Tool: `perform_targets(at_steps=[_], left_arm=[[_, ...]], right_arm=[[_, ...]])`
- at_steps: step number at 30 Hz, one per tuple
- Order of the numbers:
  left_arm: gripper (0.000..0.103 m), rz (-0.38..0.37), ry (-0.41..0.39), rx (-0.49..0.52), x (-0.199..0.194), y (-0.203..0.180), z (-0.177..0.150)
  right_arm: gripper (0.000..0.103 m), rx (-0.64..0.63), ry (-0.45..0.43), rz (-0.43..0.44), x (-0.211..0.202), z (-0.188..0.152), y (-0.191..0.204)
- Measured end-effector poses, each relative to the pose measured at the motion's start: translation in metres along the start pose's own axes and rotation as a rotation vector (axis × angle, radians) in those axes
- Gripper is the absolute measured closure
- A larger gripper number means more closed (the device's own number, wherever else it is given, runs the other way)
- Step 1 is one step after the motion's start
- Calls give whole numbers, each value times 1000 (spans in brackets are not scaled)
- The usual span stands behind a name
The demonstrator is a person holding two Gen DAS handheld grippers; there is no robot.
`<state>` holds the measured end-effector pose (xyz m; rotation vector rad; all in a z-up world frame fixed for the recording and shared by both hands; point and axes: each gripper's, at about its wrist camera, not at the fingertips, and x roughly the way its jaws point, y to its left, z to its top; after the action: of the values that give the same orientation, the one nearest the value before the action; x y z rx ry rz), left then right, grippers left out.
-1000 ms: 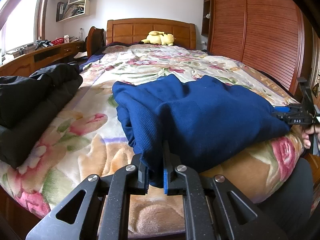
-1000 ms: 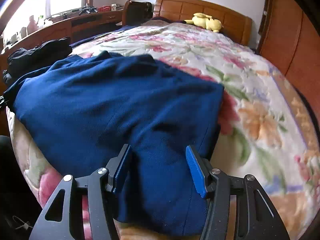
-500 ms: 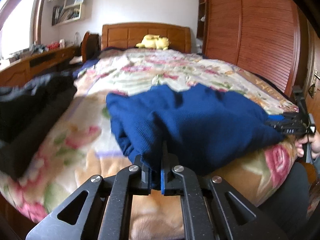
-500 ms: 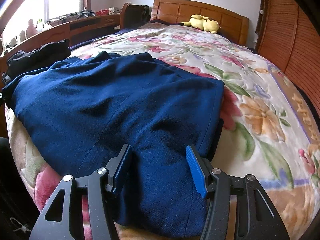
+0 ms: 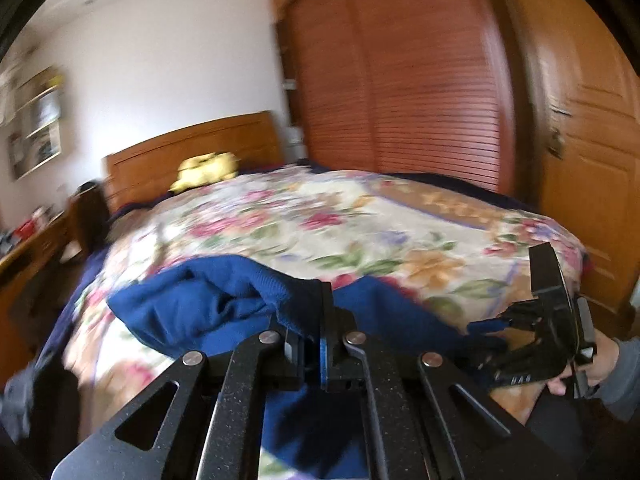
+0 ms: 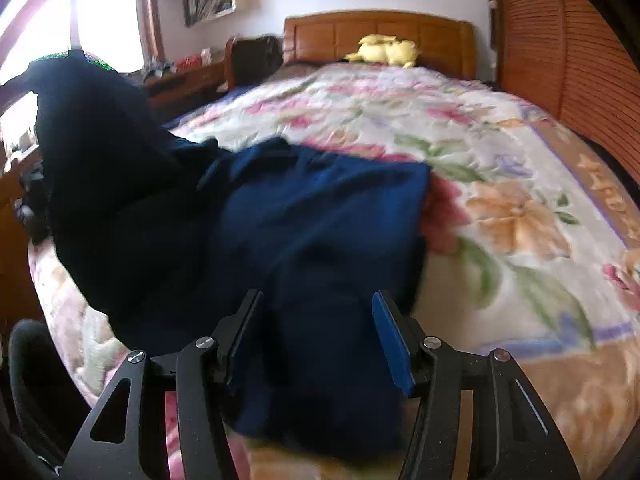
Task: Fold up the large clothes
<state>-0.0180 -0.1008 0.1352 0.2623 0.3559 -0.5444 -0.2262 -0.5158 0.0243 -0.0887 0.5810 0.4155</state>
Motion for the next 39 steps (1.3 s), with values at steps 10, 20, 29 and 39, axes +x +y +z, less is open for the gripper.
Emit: perform_targets(at_steps=[10,20,29,39], left_arm=[[98,-245,140,90,71,-114,20],[61,-246,142,45,36,-107,9],[25,-31,90,-69,11,-17,-18],[24,47,127,-176,30,48,-76]], right_arm=[[45,70,-77,-148,-90,-18,-59],[45,76,-82,-177,-104,-16,-60],[45,1,-143,-159,-88,30,-38],[45,-101,-85,-114,-33,102,-18]])
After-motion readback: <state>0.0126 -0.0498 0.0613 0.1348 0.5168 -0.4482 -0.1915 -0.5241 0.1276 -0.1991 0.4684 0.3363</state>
